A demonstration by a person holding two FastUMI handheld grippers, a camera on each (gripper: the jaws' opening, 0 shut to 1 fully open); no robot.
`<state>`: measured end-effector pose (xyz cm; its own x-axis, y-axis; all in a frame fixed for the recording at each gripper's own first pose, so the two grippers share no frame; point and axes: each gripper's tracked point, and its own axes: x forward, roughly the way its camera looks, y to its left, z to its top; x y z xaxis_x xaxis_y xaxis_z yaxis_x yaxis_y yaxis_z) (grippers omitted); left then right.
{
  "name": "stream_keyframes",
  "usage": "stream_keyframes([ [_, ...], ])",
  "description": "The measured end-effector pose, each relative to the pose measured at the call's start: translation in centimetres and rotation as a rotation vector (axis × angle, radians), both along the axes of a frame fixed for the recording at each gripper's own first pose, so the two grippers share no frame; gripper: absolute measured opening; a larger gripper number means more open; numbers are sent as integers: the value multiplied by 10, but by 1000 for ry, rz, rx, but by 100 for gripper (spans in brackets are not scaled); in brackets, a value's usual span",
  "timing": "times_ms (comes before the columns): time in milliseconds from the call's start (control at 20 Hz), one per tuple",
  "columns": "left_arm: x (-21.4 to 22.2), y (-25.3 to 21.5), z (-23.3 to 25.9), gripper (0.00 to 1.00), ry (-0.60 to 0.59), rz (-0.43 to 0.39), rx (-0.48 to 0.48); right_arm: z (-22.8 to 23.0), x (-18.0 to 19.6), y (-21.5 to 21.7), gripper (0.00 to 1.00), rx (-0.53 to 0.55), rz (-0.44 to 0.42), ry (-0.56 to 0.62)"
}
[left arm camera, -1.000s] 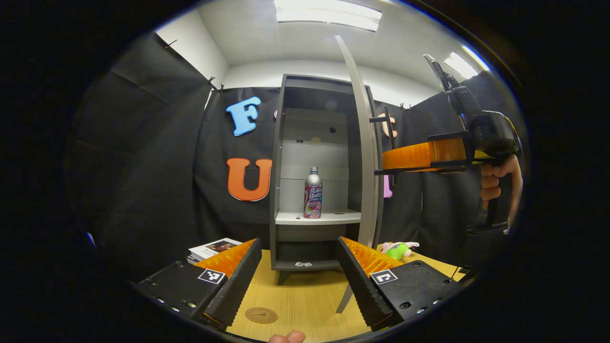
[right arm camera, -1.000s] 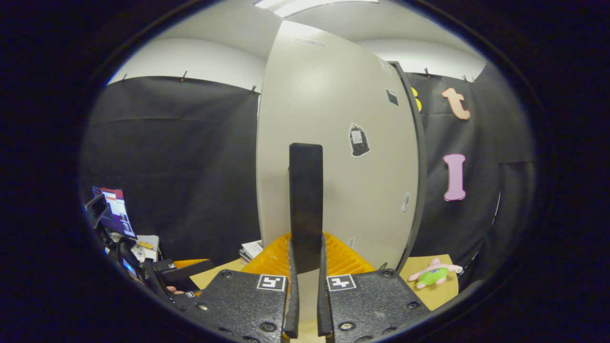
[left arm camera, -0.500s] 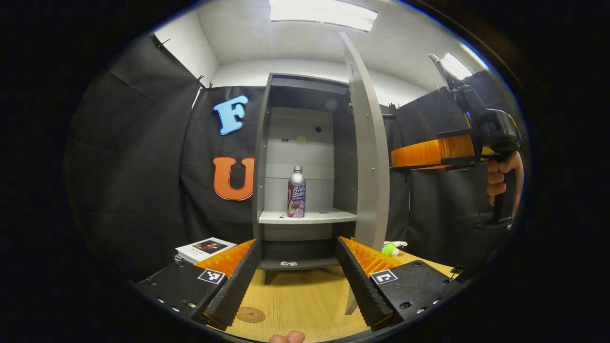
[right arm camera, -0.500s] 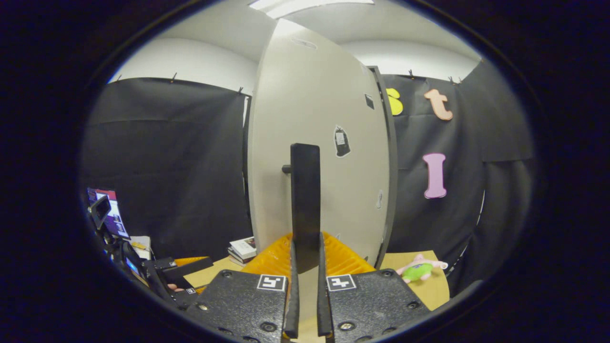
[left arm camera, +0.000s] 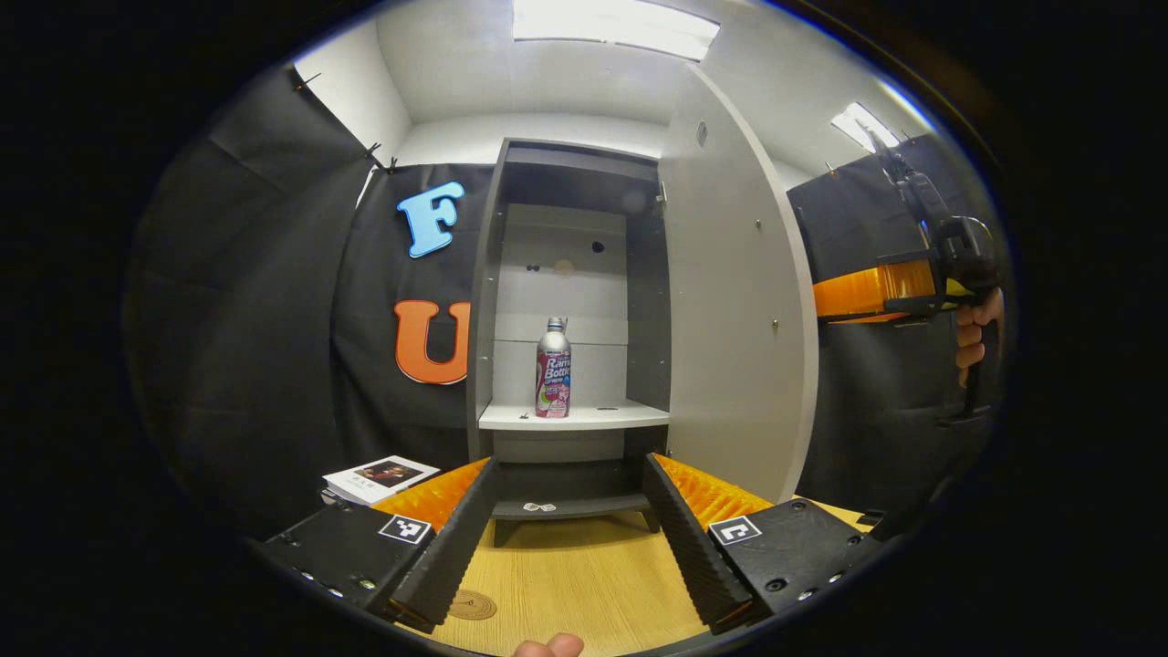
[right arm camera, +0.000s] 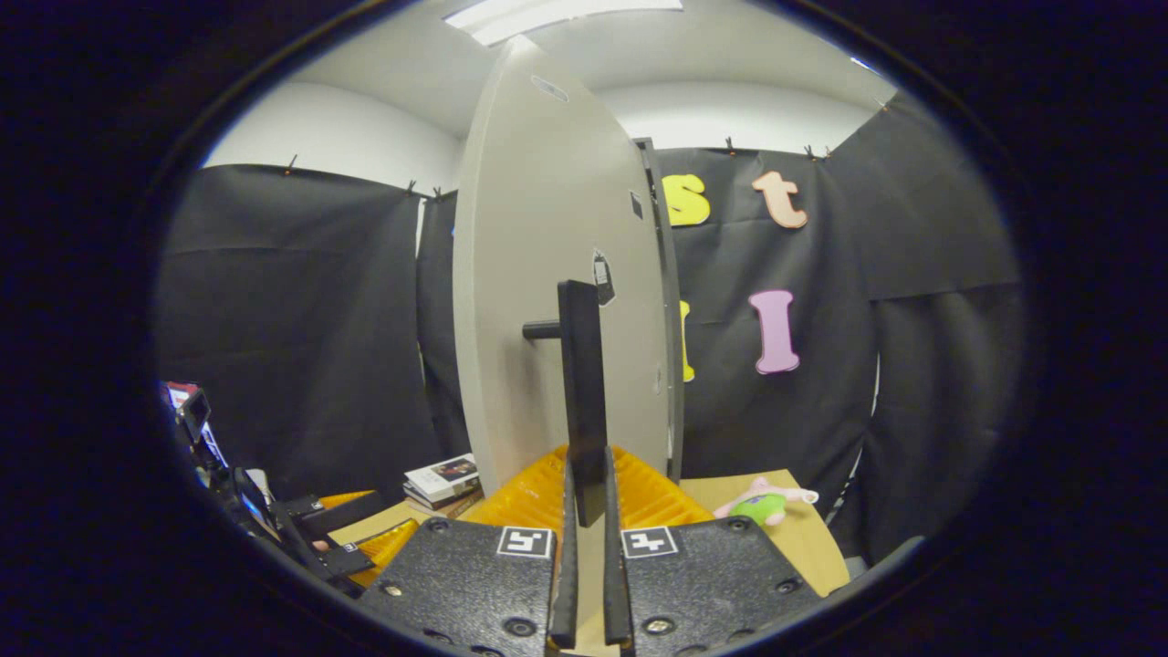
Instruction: Open the cabinet door with the right hand, grasp the bottle in the cabinet with the left hand and place it on the coaster, then close the cabinet door with the right hand.
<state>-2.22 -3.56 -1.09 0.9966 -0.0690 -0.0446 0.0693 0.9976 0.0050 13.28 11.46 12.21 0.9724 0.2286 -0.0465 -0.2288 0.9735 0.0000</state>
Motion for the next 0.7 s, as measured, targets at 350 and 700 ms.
stream_keyframes([
  [350, 4, -8, -4, 95, 3, -17, 0, 4, 1, -24, 12, -29, -93, -18],
  [700, 6, -15, -9, 95, 13, -23, -5, 11, 1, -67, 8, -23, -197, -35],
])
